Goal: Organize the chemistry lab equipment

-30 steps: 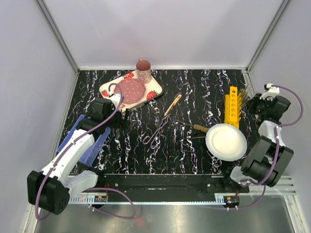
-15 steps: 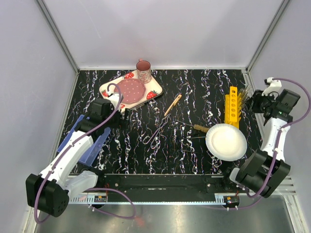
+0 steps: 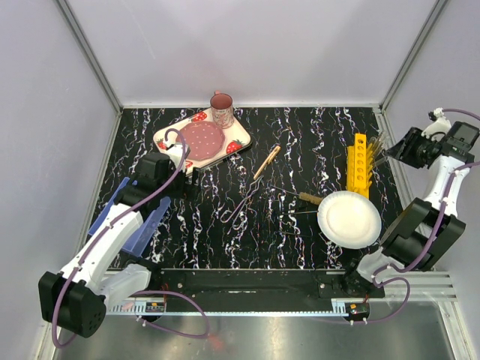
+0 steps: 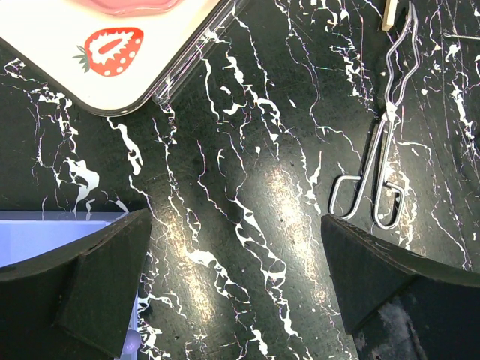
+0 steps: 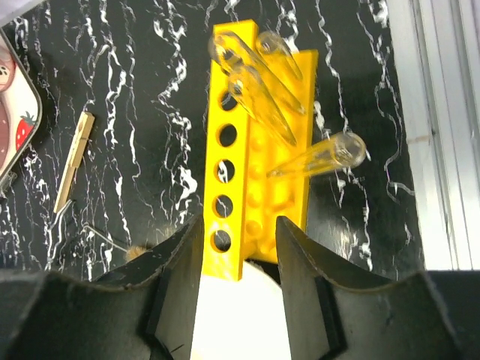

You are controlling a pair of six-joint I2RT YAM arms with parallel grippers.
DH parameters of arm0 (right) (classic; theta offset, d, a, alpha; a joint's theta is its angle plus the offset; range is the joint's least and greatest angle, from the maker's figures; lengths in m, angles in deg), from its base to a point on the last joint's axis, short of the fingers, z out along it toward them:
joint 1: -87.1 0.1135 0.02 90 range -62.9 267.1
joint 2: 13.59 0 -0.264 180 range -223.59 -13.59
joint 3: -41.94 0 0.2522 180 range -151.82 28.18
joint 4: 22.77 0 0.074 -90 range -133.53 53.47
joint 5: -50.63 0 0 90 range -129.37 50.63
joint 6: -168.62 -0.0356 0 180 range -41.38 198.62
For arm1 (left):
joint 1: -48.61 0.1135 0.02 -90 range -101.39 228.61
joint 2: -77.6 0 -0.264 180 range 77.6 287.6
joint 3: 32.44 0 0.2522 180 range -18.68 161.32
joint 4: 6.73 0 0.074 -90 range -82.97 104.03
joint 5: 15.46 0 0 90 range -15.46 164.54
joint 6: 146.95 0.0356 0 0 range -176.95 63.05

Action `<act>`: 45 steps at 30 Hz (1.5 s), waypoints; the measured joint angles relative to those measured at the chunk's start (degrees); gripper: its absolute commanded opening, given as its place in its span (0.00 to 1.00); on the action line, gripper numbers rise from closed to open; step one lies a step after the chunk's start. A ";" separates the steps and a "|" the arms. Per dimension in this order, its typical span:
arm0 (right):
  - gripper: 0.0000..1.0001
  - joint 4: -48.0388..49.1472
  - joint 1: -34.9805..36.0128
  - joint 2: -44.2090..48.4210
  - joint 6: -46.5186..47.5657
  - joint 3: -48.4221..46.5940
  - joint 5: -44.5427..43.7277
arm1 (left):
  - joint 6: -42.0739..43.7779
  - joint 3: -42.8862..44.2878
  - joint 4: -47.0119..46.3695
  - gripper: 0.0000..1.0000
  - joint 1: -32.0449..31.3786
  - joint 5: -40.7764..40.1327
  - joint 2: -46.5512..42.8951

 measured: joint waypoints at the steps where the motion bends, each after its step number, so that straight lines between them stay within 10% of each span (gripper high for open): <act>1: 0.51 -0.87 -0.42 -0.52 -0.76 0.00 -0.20 | 0.00 0.00 0.00 0.99 0.00 0.00 0.00; 25: 0.64 5.75 -4.17 -10.21 -12.52 -0.02 -5.99 | 0.00 0.00 0.00 0.99 0.00 0.68 0.00; 45: 0.46 20.39 -3.82 -11.02 -15.82 3.74 -5.75 | 0.00 0.00 0.00 0.99 0.00 0.70 0.55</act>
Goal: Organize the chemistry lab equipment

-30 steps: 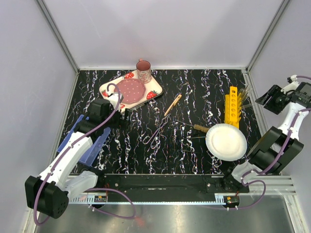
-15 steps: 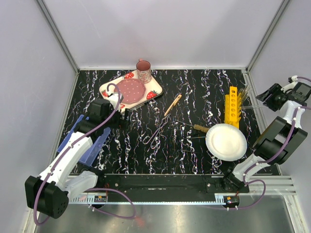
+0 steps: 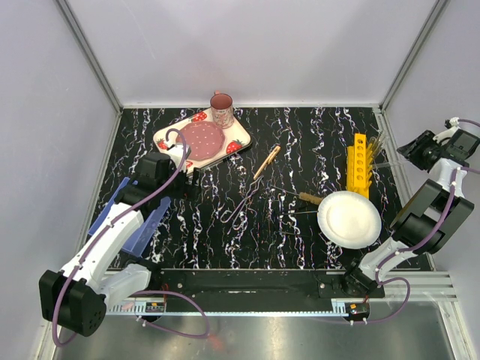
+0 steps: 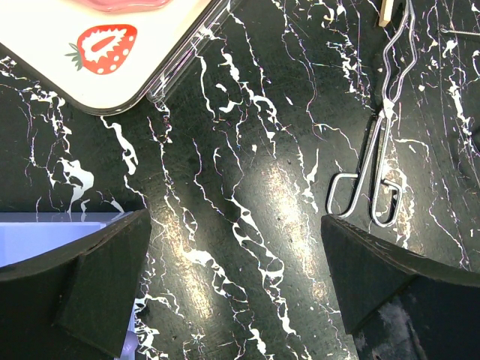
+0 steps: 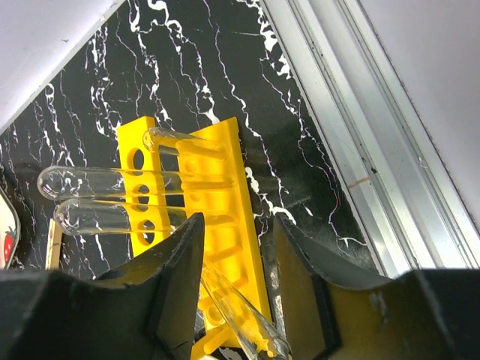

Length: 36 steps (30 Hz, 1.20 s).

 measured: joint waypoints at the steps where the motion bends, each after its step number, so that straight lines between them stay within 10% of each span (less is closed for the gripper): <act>1: 0.44 0.33 0.02 0.00 -0.15 0.00 0.02 | 0.00 0.00 0.02 0.99 0.00 0.00 0.00; 36: 0.26 3.63 4.63 2.95 -2.43 1.14 -5.33 | 0.00 0.00 0.00 0.99 0.00 0.42 0.22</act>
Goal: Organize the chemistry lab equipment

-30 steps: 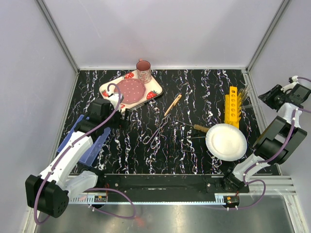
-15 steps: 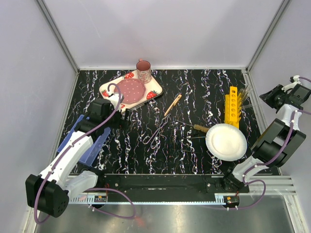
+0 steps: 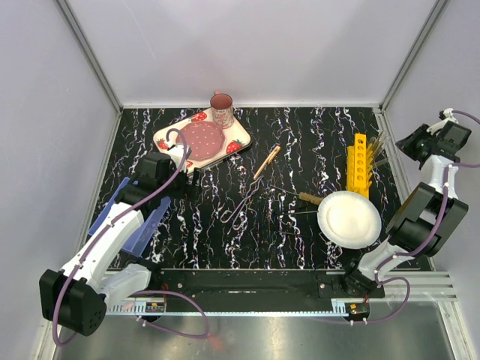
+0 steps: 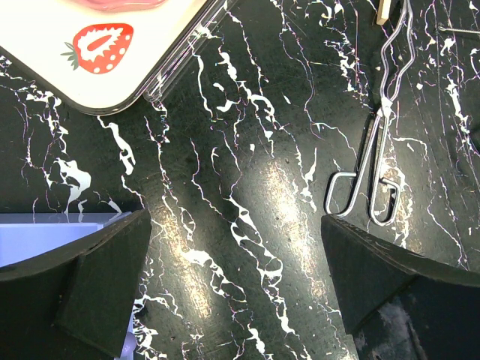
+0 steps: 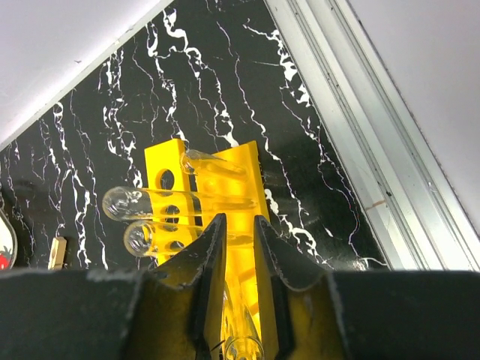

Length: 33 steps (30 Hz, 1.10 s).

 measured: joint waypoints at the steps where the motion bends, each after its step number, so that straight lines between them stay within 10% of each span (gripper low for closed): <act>1: 0.26 -0.07 0.48 0.00 0.00 -0.46 -0.52 | 0.00 0.00 0.00 0.99 0.00 0.00 0.00; 33: 0.32 -2.36 4.85 1.20 1.33 -3.85 -2.49 | 0.00 0.00 0.00 0.99 0.00 0.02 0.02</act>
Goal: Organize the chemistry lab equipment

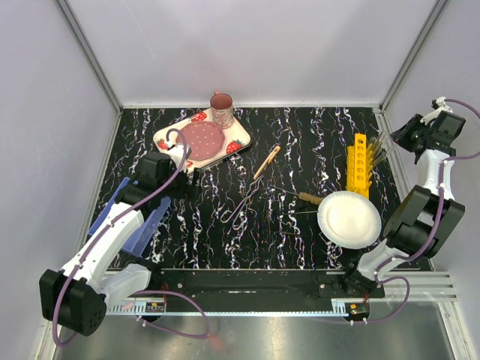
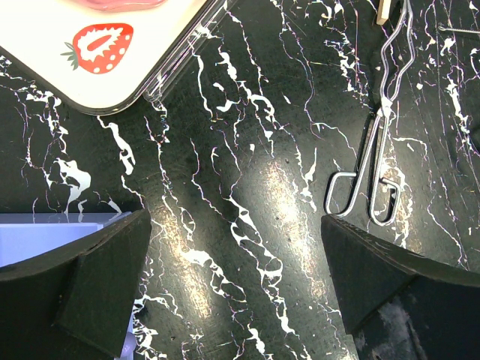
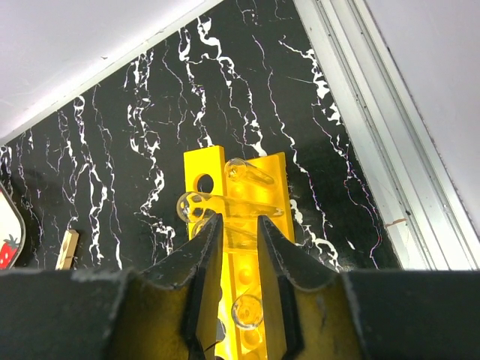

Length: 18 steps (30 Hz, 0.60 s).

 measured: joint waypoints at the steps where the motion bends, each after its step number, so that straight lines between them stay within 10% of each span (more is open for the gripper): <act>1: 0.32 -0.15 0.00 0.33 0.07 0.00 0.11 | 0.00 0.00 0.00 0.99 0.00 -0.02 -0.02; 18: 0.32 -1.09 0.96 2.43 0.55 0.00 0.31 | 0.00 0.00 0.00 0.99 0.00 -0.02 0.00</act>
